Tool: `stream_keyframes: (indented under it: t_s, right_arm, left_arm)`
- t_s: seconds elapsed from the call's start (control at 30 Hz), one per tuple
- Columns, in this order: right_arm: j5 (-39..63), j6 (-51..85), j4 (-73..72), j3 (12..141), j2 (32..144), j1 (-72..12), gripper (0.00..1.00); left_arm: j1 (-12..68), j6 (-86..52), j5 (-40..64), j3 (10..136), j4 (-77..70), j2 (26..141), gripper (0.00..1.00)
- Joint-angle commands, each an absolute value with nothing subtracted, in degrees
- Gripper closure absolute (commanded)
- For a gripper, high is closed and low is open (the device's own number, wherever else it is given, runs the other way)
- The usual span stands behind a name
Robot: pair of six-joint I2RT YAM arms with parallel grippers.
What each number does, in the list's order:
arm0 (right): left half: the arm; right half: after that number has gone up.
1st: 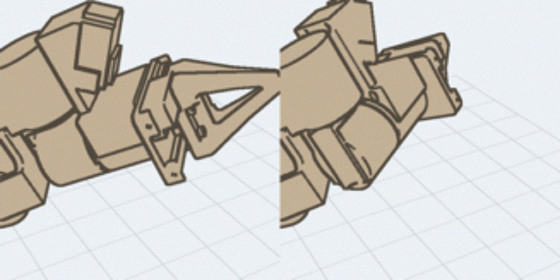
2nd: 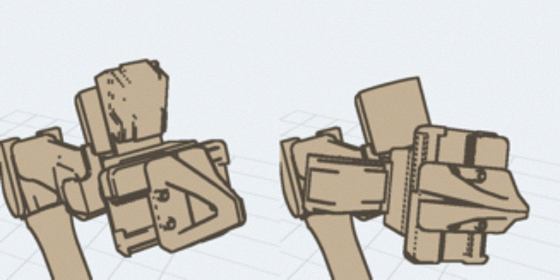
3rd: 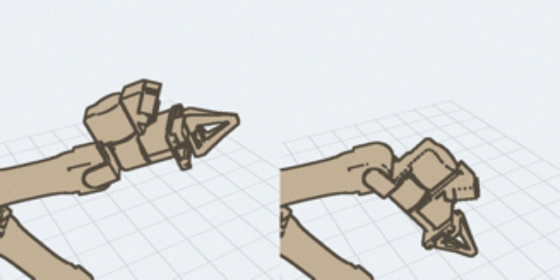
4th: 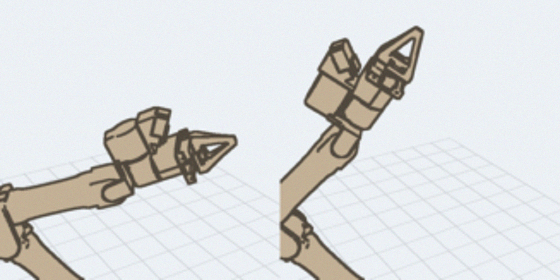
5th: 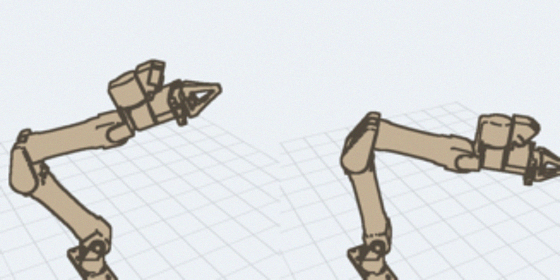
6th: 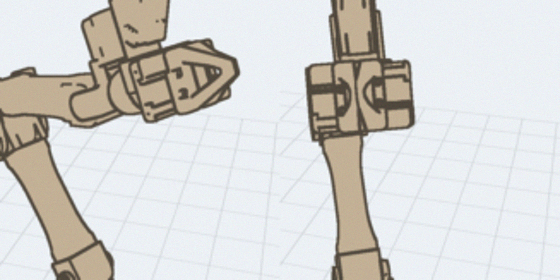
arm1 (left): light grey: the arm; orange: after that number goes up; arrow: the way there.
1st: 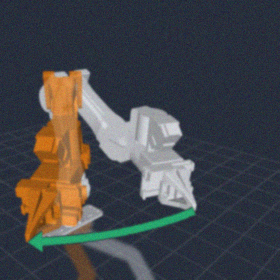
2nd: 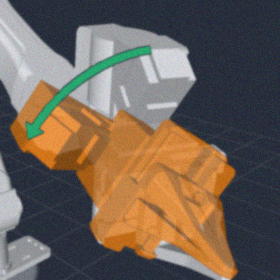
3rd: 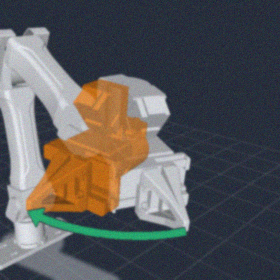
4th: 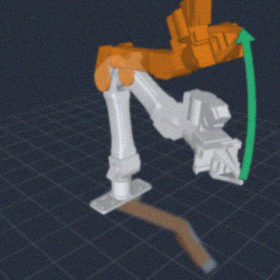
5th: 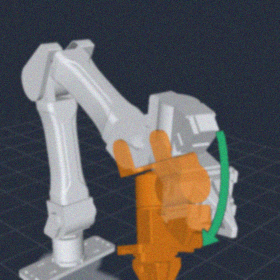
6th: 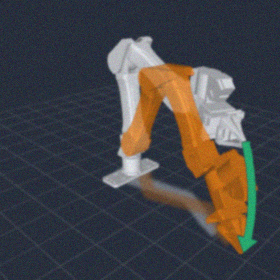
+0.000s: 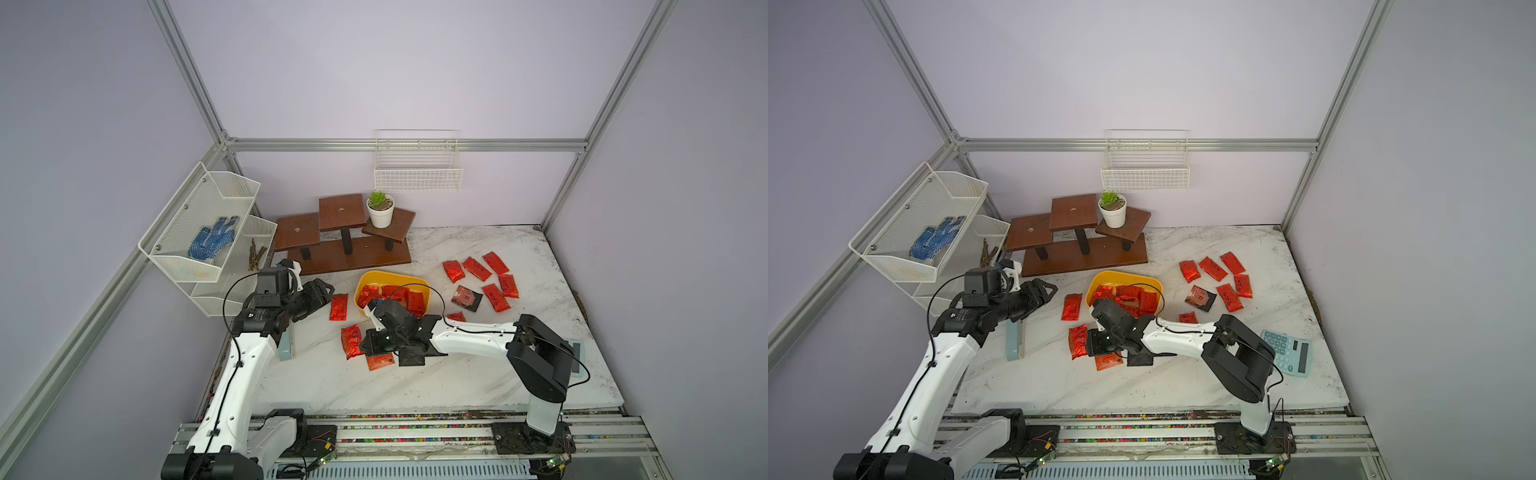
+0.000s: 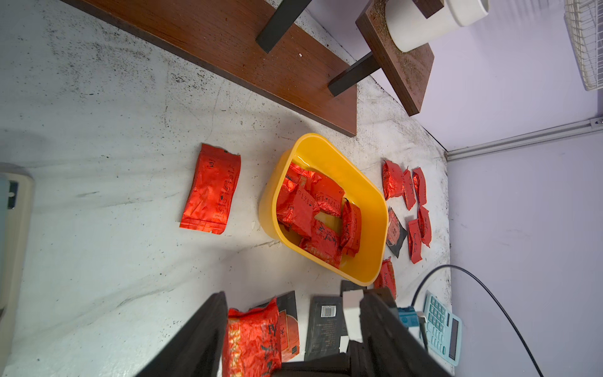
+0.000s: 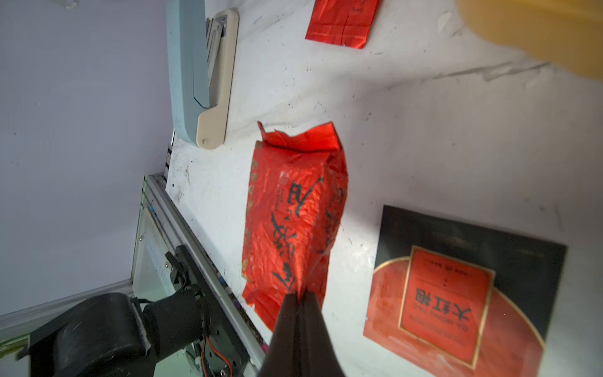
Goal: Take the tea bags out of the storage box
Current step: Place the tea bag at the center of the board.
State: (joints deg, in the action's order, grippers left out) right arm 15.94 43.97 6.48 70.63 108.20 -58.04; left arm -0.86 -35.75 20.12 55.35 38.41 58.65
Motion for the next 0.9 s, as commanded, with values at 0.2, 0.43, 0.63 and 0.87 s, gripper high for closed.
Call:
stream_keyframes:
  t_s: [0.2, 0.43, 0.63, 0.87]
  right_arm:
    - [12.5, 47.5, 1.9, 76.3, 115.0, -60.7, 1.00]
    - [12.1, 47.1, 1.9, 77.4, 117.3, -61.5, 1.00]
    - [12.8, 45.0, 2.7, 77.5, 118.1, -61.6, 0.83]
    - [8.4, 39.4, 5.2, 75.9, 110.7, -61.4, 0.50]
  left_arm:
    - [-1.5, -36.1, 19.5, 53.7, 39.6, 54.3, 0.30]
    - [-1.5, -36.6, 21.5, 52.8, 39.3, 53.9, 0.30]
    - [-1.5, -37.3, 22.7, 50.7, 37.4, 52.7, 0.30]
    - [-1.5, -37.1, 23.0, 50.8, 37.6, 53.4, 0.30]
